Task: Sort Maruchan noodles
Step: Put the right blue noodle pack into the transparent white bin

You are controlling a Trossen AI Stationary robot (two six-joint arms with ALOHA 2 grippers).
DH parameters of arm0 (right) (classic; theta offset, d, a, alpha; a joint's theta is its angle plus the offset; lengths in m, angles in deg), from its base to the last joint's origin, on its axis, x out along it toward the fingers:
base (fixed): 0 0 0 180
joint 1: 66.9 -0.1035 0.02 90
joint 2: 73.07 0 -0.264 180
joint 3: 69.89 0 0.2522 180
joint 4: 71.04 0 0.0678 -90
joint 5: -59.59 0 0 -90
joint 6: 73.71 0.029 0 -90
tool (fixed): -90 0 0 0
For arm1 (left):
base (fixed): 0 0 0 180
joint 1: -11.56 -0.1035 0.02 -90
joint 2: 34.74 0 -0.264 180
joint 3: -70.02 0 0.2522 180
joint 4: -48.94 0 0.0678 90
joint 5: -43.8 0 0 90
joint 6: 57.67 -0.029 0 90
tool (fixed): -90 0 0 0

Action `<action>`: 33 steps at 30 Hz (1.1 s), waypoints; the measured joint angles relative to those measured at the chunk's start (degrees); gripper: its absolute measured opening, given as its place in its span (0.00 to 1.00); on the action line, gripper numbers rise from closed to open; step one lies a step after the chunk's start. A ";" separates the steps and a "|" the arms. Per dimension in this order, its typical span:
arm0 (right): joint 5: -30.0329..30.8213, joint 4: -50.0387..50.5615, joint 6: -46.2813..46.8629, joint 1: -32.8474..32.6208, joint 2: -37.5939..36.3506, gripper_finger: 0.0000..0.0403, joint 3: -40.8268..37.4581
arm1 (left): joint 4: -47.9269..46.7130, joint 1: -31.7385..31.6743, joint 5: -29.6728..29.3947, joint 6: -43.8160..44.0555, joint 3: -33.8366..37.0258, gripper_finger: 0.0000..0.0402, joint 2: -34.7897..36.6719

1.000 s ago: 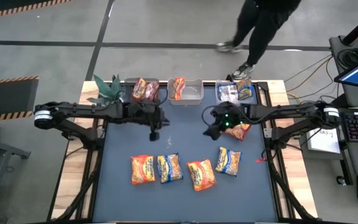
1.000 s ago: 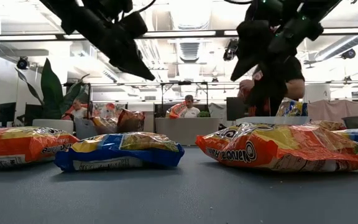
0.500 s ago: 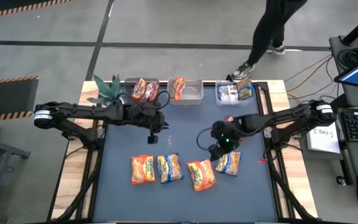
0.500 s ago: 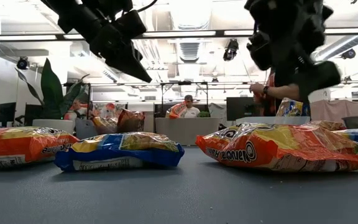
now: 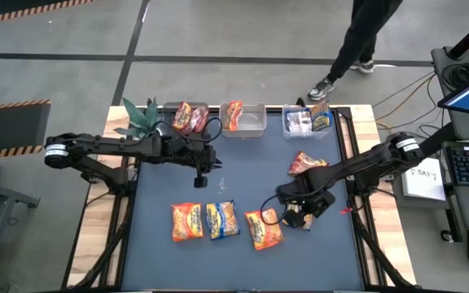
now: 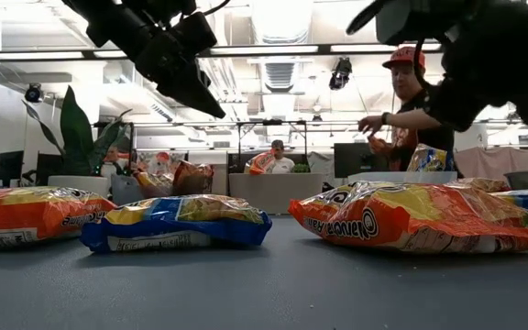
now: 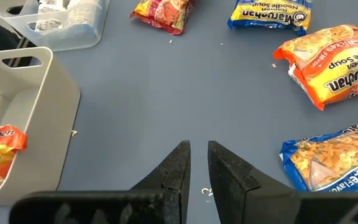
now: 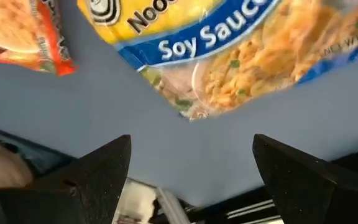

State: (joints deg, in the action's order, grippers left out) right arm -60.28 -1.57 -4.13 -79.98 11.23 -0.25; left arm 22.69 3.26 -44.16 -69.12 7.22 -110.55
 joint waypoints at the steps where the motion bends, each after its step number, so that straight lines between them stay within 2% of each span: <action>1: 1.09 -0.22 -0.76 -0.07 0.61 0.81 0.00 | 0.02 0.01 0.00 0.03 0.00 0.09 -0.02; 5: 3.88 -2.97 -4.86 -0.41 3.23 0.80 0.00 | 0.02 0.00 0.00 -0.02 0.02 0.09 -0.02; 7: 3.93 -4.29 -5.27 -0.44 4.43 0.75 0.00 | 0.00 0.00 0.00 -0.04 0.02 0.09 -0.02; 14: 5.87 -6.79 -5.20 0.23 6.92 0.45 0.02 | 0.19 0.01 0.02 -1.05 0.07 0.09 -0.04; 16: 9.73 -7.49 -4.69 0.96 6.59 0.37 0.09 | 0.73 0.01 0.02 -1.06 0.07 0.09 -0.04; 18: 16.32 -9.28 -6.08 1.89 5.89 0.31 0.15 | 1.55 0.00 0.02 -1.09 0.09 0.09 -0.04; 23: 29.20 -18.14 -11.00 4.00 3.97 0.19 0.05 | 5.44 0.02 0.03 -0.49 0.09 0.09 -0.07; 28: 31.43 -18.98 -17.39 5.37 0.45 0.12 1.75 | 6.61 0.00 0.07 1.47 0.09 0.09 -0.07; 33: 34.77 -16.72 -21.69 5.66 -2.82 0.10 0.88 | 8.36 0.15 0.27 4.67 1.83 0.09 -0.23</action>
State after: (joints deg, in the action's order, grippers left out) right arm -25.51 -18.30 -25.82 -74.32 8.41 0.63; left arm 31.05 3.41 -43.89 -64.45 9.06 -110.78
